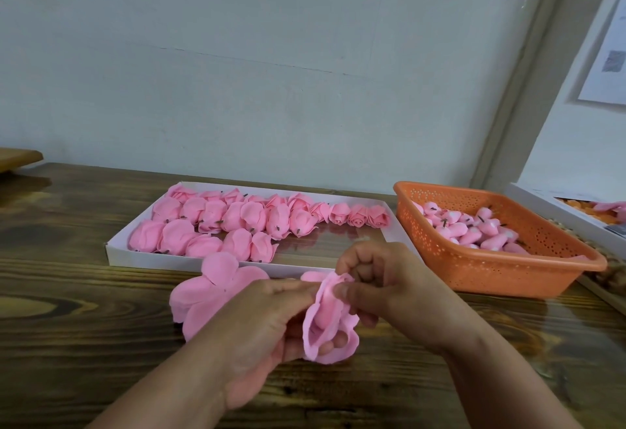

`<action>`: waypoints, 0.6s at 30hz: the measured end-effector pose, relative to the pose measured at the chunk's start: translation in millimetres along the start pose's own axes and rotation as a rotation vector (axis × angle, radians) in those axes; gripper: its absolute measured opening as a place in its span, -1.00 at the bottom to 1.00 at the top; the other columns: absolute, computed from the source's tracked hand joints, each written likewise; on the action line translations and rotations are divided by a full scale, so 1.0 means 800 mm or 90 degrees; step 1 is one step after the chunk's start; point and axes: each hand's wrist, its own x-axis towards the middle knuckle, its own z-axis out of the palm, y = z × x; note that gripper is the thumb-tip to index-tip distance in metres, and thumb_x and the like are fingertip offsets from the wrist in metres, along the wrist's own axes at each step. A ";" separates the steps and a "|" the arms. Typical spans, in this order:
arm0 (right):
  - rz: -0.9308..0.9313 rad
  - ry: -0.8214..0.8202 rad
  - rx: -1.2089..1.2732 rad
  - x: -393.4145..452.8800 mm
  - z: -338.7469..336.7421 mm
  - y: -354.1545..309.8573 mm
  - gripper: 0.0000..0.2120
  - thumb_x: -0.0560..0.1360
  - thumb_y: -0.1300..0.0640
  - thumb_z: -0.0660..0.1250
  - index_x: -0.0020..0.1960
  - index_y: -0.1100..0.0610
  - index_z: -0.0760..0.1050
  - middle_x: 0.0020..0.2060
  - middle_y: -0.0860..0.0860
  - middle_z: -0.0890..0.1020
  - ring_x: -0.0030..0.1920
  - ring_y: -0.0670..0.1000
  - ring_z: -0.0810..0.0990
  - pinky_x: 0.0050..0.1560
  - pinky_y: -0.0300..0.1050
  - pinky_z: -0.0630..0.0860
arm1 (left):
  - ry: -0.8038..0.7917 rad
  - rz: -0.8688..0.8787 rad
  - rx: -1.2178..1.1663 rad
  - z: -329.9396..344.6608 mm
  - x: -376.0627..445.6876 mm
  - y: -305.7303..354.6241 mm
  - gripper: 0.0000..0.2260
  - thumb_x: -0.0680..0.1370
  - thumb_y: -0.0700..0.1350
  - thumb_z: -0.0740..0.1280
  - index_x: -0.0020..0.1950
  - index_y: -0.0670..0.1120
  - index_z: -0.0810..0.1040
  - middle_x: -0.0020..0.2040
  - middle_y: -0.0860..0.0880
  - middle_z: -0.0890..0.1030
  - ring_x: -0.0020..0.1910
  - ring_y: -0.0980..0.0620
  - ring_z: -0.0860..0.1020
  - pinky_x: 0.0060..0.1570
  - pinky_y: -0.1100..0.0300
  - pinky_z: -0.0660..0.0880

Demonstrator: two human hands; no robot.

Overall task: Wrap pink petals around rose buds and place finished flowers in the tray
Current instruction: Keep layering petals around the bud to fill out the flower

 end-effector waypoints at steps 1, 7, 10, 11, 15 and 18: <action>0.004 -0.004 -0.002 0.000 0.000 0.001 -0.84 0.48 0.34 0.36 -0.21 0.13 0.50 -0.47 0.02 0.53 -0.51 -0.09 0.45 -0.48 -0.26 0.41 | -0.013 -0.001 0.000 0.001 -0.001 0.000 -0.75 0.40 -0.08 0.41 -0.10 -0.26 0.69 -0.19 -0.22 0.67 -0.29 -0.03 0.63 -0.31 0.22 0.55; 0.009 -0.031 -0.085 0.002 -0.005 0.000 -0.86 0.46 0.21 0.41 -0.22 0.14 0.48 -0.42 -0.02 0.49 -0.42 -0.07 0.41 -0.40 -0.14 0.38 | -0.011 -0.017 -0.020 0.002 -0.001 -0.001 -0.68 0.34 -0.07 0.42 -0.08 -0.31 0.67 -0.12 -0.32 0.64 -0.24 -0.09 0.61 -0.27 0.20 0.58; 0.011 -0.037 -0.105 0.003 -0.005 0.000 -0.86 0.45 0.19 0.42 -0.22 0.15 0.48 -0.42 -0.05 0.49 -0.41 -0.08 0.41 -0.39 -0.11 0.40 | -0.004 -0.021 -0.018 0.003 -0.001 -0.003 -0.76 0.47 -0.13 0.37 -0.08 -0.32 0.67 -0.10 -0.32 0.64 -0.21 -0.10 0.62 -0.24 0.18 0.59; 0.013 -0.038 -0.096 0.003 -0.003 0.001 -0.85 0.45 0.20 0.42 -0.24 0.13 0.48 -0.43 -0.05 0.50 -0.43 -0.09 0.42 -0.40 -0.12 0.39 | 0.003 -0.021 -0.019 0.003 -0.001 -0.005 -0.77 0.51 -0.14 0.34 -0.09 -0.30 0.68 -0.08 -0.31 0.65 -0.21 -0.09 0.64 -0.24 0.18 0.59; 0.030 -0.033 -0.017 0.002 0.008 0.007 -0.82 0.45 0.26 0.41 -0.22 0.05 0.47 -0.52 -0.07 0.49 -0.53 -0.14 0.40 -0.50 -0.27 0.33 | 0.010 -0.033 -0.018 0.003 -0.004 -0.007 -0.74 0.39 -0.05 0.34 -0.14 -0.21 0.71 -0.12 -0.24 0.69 -0.19 -0.10 0.69 -0.27 0.19 0.61; 0.033 -0.038 0.031 0.001 0.013 0.007 -0.85 0.45 0.27 0.41 -0.16 0.04 0.57 -0.49 -0.04 0.51 -0.54 -0.15 0.40 -0.51 -0.33 0.31 | 0.022 -0.031 -0.011 0.004 -0.006 -0.007 -0.72 0.35 -0.02 0.36 -0.14 -0.21 0.71 -0.12 -0.22 0.70 -0.16 -0.11 0.68 -0.27 0.19 0.60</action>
